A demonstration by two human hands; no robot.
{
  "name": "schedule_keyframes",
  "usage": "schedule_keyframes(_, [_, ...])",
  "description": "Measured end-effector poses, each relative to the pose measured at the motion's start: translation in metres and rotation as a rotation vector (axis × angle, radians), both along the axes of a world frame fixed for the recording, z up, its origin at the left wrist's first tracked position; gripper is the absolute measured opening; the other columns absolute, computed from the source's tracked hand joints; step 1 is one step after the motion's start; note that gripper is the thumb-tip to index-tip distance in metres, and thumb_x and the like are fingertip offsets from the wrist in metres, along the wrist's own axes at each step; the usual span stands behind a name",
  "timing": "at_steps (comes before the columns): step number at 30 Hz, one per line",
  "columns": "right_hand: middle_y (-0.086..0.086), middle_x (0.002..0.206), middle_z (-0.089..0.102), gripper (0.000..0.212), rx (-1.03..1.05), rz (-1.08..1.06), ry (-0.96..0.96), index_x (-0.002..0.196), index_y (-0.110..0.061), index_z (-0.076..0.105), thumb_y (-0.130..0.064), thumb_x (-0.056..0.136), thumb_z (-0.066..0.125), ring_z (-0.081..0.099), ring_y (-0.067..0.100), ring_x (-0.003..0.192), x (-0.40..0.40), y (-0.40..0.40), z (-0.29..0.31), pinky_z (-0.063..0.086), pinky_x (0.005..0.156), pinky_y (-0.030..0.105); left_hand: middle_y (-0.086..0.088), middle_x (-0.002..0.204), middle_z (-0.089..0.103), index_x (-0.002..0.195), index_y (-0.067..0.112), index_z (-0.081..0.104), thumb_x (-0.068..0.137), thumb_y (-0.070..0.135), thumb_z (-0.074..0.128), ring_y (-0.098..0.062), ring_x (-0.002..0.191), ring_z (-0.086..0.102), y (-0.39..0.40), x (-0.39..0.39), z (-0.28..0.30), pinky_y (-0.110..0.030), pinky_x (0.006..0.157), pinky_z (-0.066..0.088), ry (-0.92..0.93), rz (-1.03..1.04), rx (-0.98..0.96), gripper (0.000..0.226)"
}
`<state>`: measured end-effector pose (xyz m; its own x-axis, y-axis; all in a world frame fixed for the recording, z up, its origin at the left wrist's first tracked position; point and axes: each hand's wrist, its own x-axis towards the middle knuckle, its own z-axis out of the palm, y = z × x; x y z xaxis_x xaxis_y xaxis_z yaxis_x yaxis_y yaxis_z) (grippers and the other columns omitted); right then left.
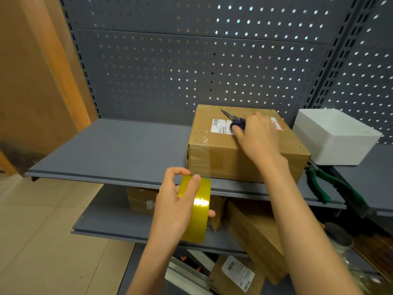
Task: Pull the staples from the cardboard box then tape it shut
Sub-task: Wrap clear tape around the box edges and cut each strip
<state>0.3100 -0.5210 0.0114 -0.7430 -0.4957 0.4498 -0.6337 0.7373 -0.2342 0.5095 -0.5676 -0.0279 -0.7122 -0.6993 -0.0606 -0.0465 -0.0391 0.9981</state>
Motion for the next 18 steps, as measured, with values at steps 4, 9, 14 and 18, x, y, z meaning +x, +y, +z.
schedule_keyframes(4, [0.016, 0.11, 0.053, 0.036, -0.015, 0.025, -0.097, 0.104, 0.0, 0.06, -0.033, 0.097, 0.047, 0.049, 0.032, 0.099, -0.0026, 0.0005, -0.0024, 0.034, 0.076, 0.036, -0.01, 0.077, 0.066, 0.1, 0.023, 0.047, 0.092, 0.029, 0.054, -0.025, 0.053, 0.069, -0.0013, 0.0, -0.0012, -0.028, 0.047, 0.053, 0.01, -0.01, 0.002, 0.013])
schedule_keyframes(9, [0.02, 0.114, 0.052, 0.037, -0.035, -0.027, -0.142, 0.104, 0.003, 0.058, -0.03, 0.099, 0.042, 0.046, 0.033, 0.106, 0.001, -0.0008, 0.0019, 0.036, 0.086, 0.039, -0.006, 0.083, 0.066, 0.11, 0.025, 0.048, 0.092, 0.029, 0.054, -0.024, 0.054, 0.069, -0.0025, 0.0003, -0.0026, -0.023, 0.046, 0.054, -0.004, -0.032, 0.006, 0.019])
schedule_keyframes(14, [0.023, 0.112, 0.054, 0.018, 0.001, -0.094, -0.168, 0.1, 0.002, 0.057, -0.014, 0.094, 0.051, 0.049, 0.035, 0.104, -0.0015, -0.0054, 0.0074, 0.04, 0.079, 0.037, -0.009, 0.086, 0.067, 0.115, 0.027, 0.049, 0.093, 0.029, 0.052, -0.023, 0.054, 0.069, -0.0033, 0.0, -0.0038, -0.023, 0.046, 0.054, -0.006, -0.043, -0.002, 0.022])
schedule_keyframes(18, [0.023, 0.117, 0.052, 0.018, 0.04, -0.115, -0.166, 0.107, 0.002, 0.055, -0.008, 0.093, 0.052, 0.046, 0.035, 0.11, 0.0035, -0.0028, 0.0071, 0.04, 0.081, 0.036, -0.01, 0.083, 0.066, 0.107, 0.027, 0.05, 0.092, 0.027, 0.053, -0.024, 0.053, 0.069, -0.0039, -0.0003, -0.0039, -0.023, 0.046, 0.053, 0.01, -0.043, 0.008, 0.015])
